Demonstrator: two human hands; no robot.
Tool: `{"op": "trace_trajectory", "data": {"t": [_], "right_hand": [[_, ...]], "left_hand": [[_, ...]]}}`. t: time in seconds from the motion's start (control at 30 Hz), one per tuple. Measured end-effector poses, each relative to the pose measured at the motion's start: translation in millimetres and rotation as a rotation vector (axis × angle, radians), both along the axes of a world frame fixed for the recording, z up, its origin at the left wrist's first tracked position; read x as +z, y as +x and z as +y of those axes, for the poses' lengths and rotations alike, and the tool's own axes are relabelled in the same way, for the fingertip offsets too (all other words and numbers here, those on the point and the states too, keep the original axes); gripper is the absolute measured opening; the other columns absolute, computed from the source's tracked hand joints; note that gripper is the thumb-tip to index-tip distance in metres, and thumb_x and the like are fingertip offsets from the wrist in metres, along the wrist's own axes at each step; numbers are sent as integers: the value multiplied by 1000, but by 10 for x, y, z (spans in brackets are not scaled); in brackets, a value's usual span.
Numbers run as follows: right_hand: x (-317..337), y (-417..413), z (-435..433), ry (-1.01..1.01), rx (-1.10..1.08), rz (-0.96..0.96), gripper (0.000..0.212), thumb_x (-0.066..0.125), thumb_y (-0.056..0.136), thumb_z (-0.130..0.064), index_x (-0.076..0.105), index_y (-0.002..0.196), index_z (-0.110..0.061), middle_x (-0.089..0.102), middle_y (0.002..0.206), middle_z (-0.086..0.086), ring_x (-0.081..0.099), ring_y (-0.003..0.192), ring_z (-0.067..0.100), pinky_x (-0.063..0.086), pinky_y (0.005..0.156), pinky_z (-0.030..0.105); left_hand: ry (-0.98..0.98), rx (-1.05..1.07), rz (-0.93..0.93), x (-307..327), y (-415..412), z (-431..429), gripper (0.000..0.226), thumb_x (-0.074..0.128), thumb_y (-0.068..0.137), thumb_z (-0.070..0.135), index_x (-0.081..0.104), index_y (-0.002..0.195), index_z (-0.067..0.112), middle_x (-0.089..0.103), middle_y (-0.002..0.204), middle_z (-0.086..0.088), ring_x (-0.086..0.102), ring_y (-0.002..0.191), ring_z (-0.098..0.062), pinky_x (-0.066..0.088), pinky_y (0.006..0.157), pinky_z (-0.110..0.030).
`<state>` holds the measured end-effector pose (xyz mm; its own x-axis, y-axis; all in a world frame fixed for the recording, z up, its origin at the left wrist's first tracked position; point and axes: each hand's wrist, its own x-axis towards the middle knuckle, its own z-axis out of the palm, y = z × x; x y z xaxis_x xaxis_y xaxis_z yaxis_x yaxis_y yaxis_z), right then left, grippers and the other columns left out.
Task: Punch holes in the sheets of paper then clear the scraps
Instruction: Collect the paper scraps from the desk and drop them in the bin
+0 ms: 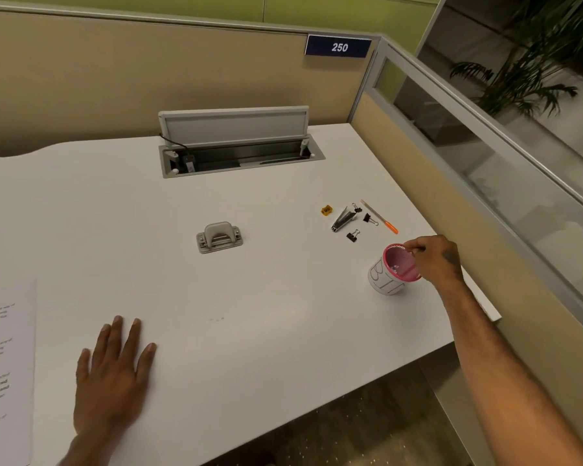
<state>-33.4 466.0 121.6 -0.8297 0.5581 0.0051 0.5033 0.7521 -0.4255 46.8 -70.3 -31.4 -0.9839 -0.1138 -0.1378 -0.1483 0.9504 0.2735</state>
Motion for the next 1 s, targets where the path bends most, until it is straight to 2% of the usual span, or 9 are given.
{"op": "trace_trajectory", "data": {"t": [0.2,0.37,0.5,0.63,0.7,0.8,0.9,0.97,1.0], "right_hand": [[16,-23,-73,34,-15,-23,16,65,88,-6,75,101,-5,73,106,15,66,96,34,61,75,44],[-42,-20,-123,109,12,-72,18,65,91,-14,75,103,-4,73,108,17,66,98,38,59,82,45],[-133,-14,-212,222,33,-160,27,60,94,-13,68,115,1,66,116,25,62,104,43,55,85,44],[-199,43,-347,223,-97,-91,31,58,95,-13,63,117,7,60,117,30,61,101,49,55,81,47],[-204,59,-374,255,-95,-47,31,52,98,-11,61,120,8,58,120,32,59,104,50,54,84,50],[-191,84,-540,175,-32,118,36,48,99,-15,56,129,4,53,132,26,53,119,46,48,95,52],[-388,255,-1177,57,159,232,41,50,99,-29,56,130,-4,56,129,18,53,120,36,46,98,44],[-657,484,-1824,-76,338,89,57,41,95,-48,49,139,-12,46,143,10,43,132,28,42,105,39],[-824,597,-2134,-110,429,-29,69,33,92,-58,39,146,-16,33,154,6,30,142,25,33,114,38]], "left_hand": [[19,6,16,-34,-1,-1,73,5,90,65,14,155,34,6,165,8,1,151,-10,-3,120,-37],[10,11,16,-42,-3,4,72,5,91,64,14,155,33,6,165,7,1,151,-9,0,121,-39],[-3,9,14,-32,-4,15,70,6,92,62,14,155,33,5,165,7,1,152,-10,1,122,-40],[-7,12,19,-34,-11,9,68,7,93,61,15,155,33,5,165,8,1,151,-9,2,122,-40],[-10,10,21,-37,-10,1,68,8,93,61,16,155,33,5,165,8,2,151,-9,4,122,-41],[-16,4,27,-40,-7,2,68,8,93,60,15,155,32,6,165,7,2,151,-9,6,123,-42],[-24,6,25,-33,-12,5,67,8,93,59,14,155,32,6,165,7,1,151,-9,6,123,-42],[-27,4,23,-22,-15,7,67,7,93,59,14,155,32,5,165,6,1,151,-9,6,123,-42],[-27,4,22,-18,-13,11,68,7,93,59,14,155,32,5,165,6,1,151,-9,6,123,-42]]}}
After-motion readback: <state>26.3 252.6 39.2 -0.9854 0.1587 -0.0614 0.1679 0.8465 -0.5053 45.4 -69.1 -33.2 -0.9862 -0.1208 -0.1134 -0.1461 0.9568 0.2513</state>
